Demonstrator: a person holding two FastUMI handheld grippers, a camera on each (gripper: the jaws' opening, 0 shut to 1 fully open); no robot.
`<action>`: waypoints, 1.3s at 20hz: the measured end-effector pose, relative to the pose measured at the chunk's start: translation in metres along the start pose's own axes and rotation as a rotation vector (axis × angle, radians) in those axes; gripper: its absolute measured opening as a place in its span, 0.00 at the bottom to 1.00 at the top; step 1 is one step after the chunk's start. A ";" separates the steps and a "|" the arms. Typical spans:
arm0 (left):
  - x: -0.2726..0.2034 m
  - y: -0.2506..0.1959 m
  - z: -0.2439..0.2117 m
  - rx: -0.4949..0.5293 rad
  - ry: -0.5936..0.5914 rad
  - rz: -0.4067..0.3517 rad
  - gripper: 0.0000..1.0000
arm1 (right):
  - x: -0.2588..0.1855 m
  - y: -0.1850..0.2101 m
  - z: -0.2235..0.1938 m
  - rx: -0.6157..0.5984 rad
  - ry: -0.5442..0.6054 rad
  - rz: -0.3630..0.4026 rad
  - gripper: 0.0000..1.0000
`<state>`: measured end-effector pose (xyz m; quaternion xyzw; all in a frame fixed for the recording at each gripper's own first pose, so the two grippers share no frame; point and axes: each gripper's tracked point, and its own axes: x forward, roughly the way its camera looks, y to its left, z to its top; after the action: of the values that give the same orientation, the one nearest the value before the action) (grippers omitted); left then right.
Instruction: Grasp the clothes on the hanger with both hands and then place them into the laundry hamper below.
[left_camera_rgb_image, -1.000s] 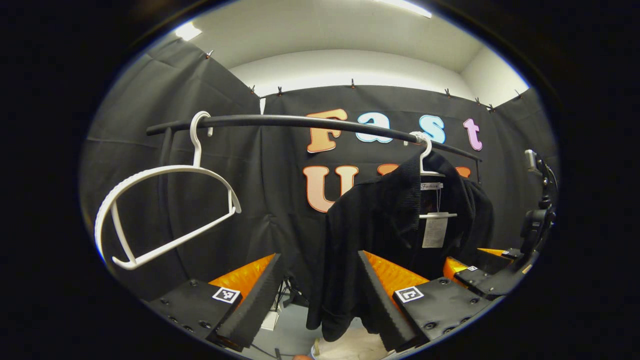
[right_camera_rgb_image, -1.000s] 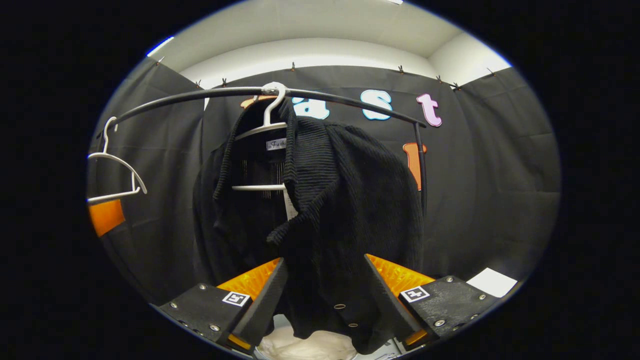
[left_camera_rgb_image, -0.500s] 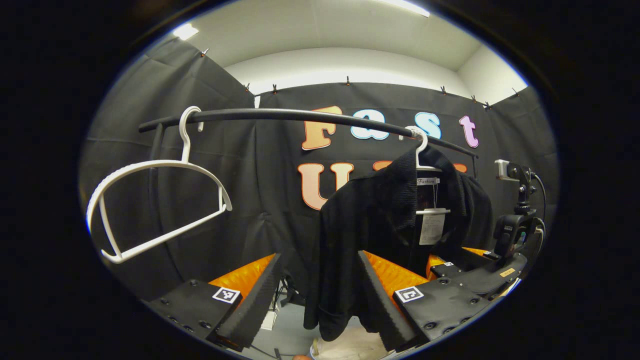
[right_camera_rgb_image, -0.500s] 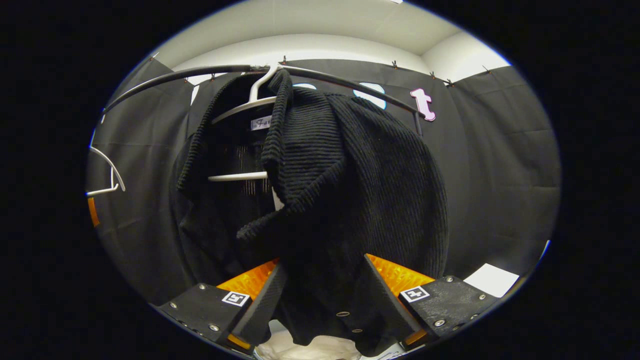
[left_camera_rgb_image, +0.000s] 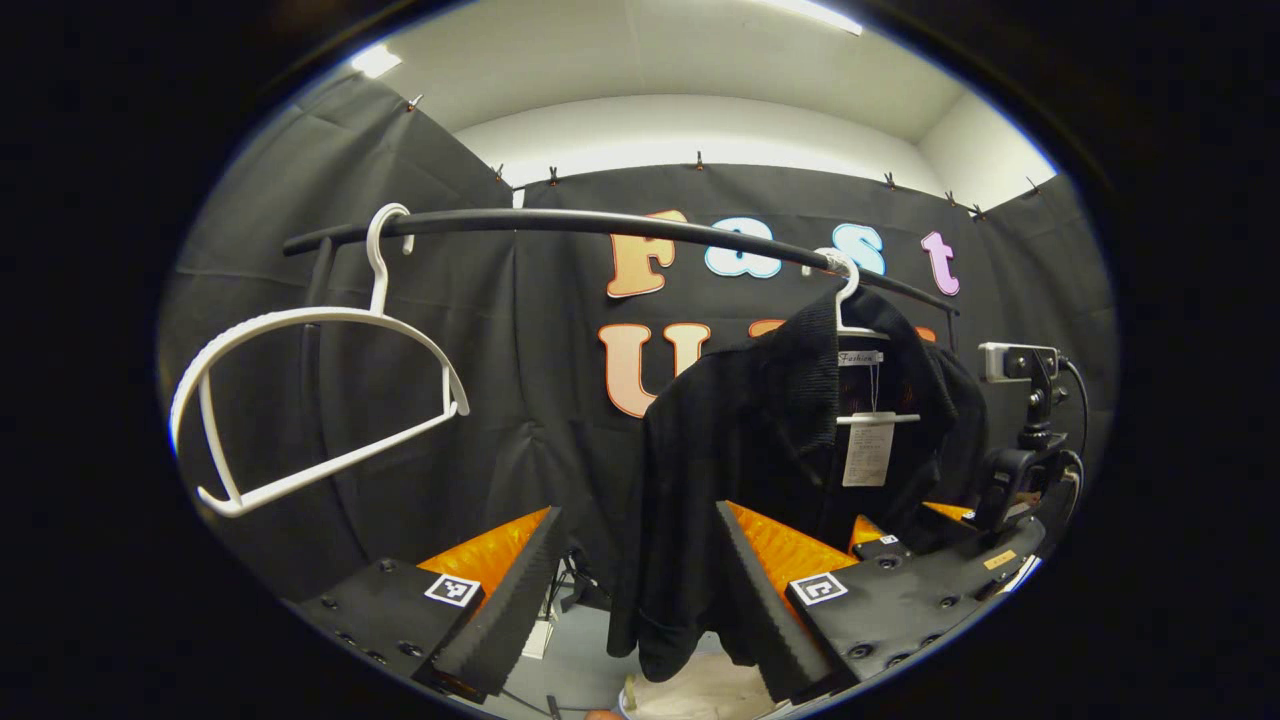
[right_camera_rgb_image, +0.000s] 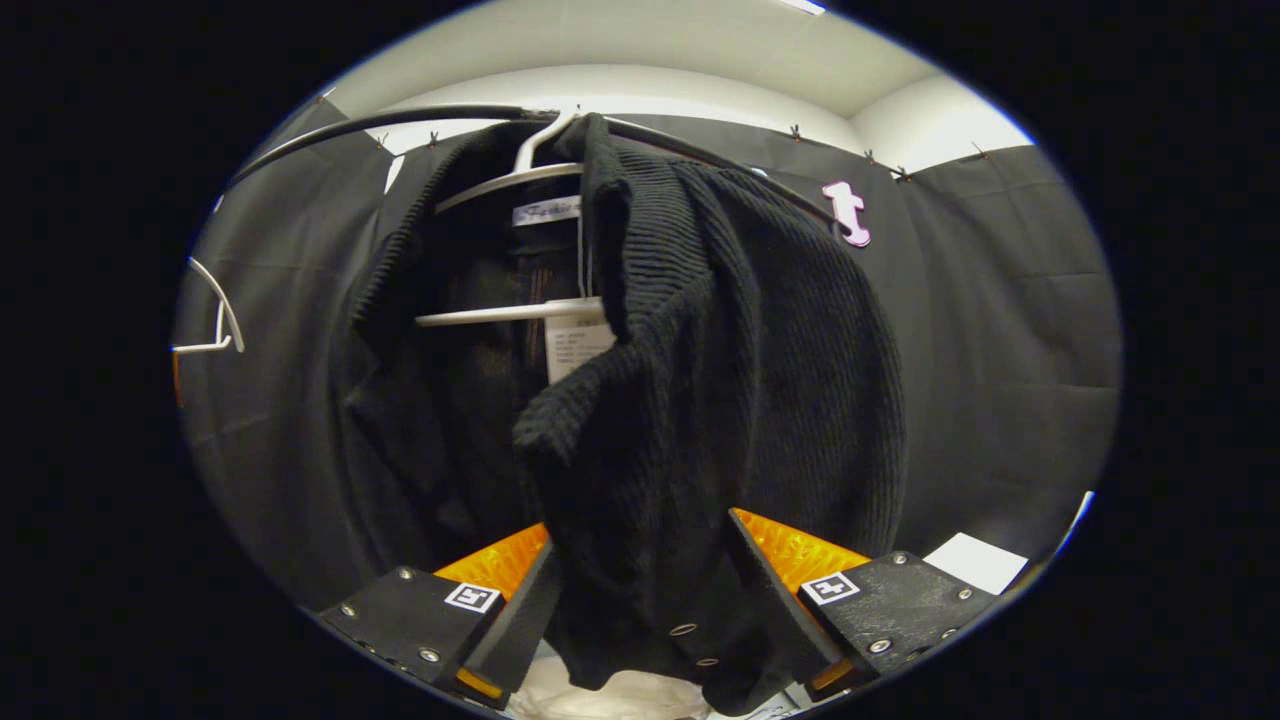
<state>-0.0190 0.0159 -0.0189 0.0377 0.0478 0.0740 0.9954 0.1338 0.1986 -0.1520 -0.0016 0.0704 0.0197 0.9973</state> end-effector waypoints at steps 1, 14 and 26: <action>0.000 0.001 0.000 0.002 -0.006 0.006 0.93 | 0.004 -0.006 0.002 0.003 -0.001 -0.020 0.93; 0.030 -0.083 -0.023 -0.015 0.007 -0.141 0.93 | -0.016 -0.080 0.046 0.096 -0.019 -0.008 0.27; 0.111 -0.136 -0.075 0.000 0.076 -0.069 0.94 | -0.040 -0.102 0.080 0.080 -0.024 0.203 0.05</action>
<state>0.1022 -0.0961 -0.1142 0.0332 0.0868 0.0412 0.9948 0.1094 0.0953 -0.0675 0.0457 0.0587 0.1176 0.9903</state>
